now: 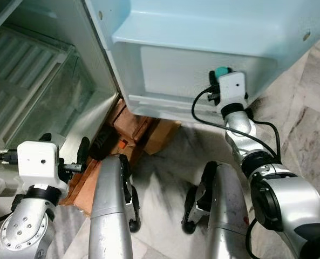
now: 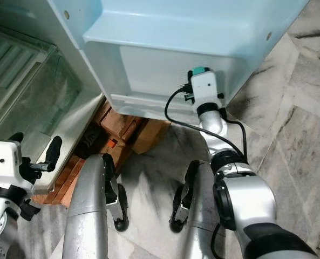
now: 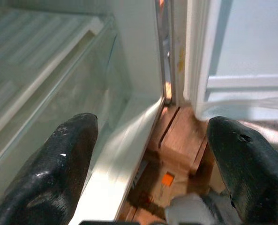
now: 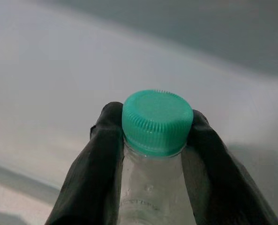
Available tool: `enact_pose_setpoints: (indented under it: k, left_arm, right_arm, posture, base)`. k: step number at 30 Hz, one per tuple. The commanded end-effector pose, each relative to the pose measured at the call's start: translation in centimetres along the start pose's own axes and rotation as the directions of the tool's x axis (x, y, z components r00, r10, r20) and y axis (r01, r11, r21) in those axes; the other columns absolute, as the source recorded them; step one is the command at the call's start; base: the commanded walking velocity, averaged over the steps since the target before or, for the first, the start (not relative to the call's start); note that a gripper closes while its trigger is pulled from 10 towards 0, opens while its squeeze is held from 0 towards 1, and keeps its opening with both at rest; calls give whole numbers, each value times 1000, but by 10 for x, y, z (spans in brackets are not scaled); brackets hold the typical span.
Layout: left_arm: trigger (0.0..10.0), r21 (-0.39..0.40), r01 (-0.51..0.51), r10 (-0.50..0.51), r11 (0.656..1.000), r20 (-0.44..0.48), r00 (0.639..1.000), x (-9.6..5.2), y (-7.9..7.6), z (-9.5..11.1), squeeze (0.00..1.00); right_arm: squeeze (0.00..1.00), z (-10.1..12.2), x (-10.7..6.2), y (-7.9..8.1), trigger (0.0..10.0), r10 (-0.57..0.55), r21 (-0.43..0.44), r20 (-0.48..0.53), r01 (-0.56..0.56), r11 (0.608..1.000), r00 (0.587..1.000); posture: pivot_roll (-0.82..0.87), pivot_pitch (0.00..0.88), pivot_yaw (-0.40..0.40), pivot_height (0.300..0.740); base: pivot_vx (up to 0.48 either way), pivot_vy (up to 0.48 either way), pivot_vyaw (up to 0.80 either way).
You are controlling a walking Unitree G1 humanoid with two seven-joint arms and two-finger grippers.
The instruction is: Restocking fridge
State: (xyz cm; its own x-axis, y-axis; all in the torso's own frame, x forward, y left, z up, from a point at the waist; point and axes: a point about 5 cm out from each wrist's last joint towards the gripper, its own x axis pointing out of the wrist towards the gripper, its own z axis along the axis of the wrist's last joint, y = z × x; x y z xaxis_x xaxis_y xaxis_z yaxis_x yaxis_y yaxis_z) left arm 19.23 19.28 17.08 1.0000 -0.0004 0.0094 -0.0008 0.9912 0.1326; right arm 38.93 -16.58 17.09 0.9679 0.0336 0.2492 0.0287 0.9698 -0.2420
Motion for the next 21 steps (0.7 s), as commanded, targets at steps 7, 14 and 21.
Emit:
enact_pose_setpoints:
  k: [7, 14, 21]
  left_arm:
    - [10000, -2, -2, 2, 1000, -38, 999, 2, 0, -9, 0]
    - [10000, -13, 17, -17, 1000, -18, 1000, 12, -3, -9, 0]
    - [10000, -17, 19, -19, 1000, 3, 1000, 19, -4, -9, 0]
  right_arm:
    - [1000, -21, -14, -13, 10000, -94, 32, -76, 97, 995, 993]
    - [1000, 12, 1, -5, 10000, -69, 77, 91, 62, 995, 993]
    - [1000, 41, 13, -7, 10000, -52, 111, 212, 29, 993, 976]
  posture:
    - [277, 368, 35, 530]
    - [263, 335, 30, 530]
    - [247, 301, 22, 530]
  base:
    - [0, 0, 0]
    - [0, 0, 0]
    - [0, 0, 0]
